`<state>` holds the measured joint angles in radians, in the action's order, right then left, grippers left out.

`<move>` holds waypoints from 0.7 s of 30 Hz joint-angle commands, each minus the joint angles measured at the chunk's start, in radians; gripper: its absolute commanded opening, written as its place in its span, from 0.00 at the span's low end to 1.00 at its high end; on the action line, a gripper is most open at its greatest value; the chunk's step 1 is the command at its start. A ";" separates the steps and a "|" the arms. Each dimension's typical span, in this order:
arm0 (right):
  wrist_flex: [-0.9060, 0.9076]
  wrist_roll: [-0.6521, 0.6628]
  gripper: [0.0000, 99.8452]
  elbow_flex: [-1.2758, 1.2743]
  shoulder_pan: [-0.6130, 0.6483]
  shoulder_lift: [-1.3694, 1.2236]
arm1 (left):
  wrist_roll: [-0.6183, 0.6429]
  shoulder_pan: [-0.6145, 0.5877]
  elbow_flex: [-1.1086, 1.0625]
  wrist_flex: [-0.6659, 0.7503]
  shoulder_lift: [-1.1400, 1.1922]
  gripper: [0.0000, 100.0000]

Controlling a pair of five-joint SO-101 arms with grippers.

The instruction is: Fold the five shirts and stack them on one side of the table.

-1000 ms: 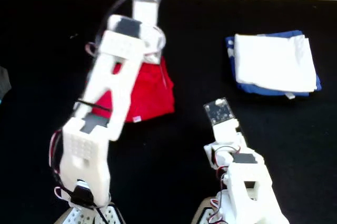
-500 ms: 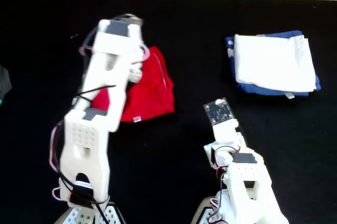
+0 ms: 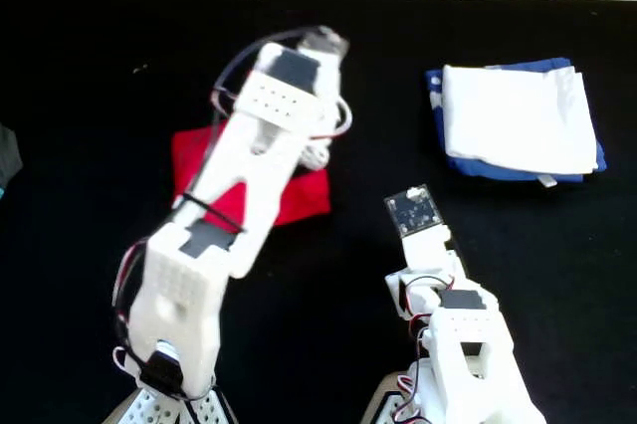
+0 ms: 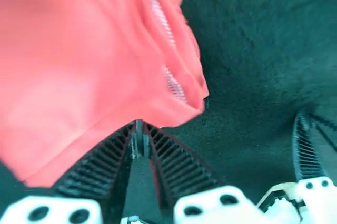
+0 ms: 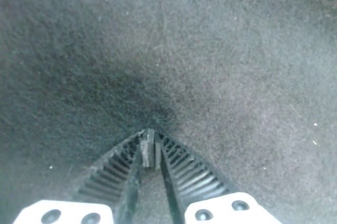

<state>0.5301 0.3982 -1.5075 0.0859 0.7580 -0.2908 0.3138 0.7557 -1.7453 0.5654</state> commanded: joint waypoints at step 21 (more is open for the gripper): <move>-0.025 0.003 0.01 -0.013 -0.019 -0.008 | 0.014 0.151 -0.002 -0.015 0.151 0.01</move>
<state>0.5301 0.3982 -1.5075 0.0859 0.7580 -0.2862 0.4473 0.7480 -1.7453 0.7787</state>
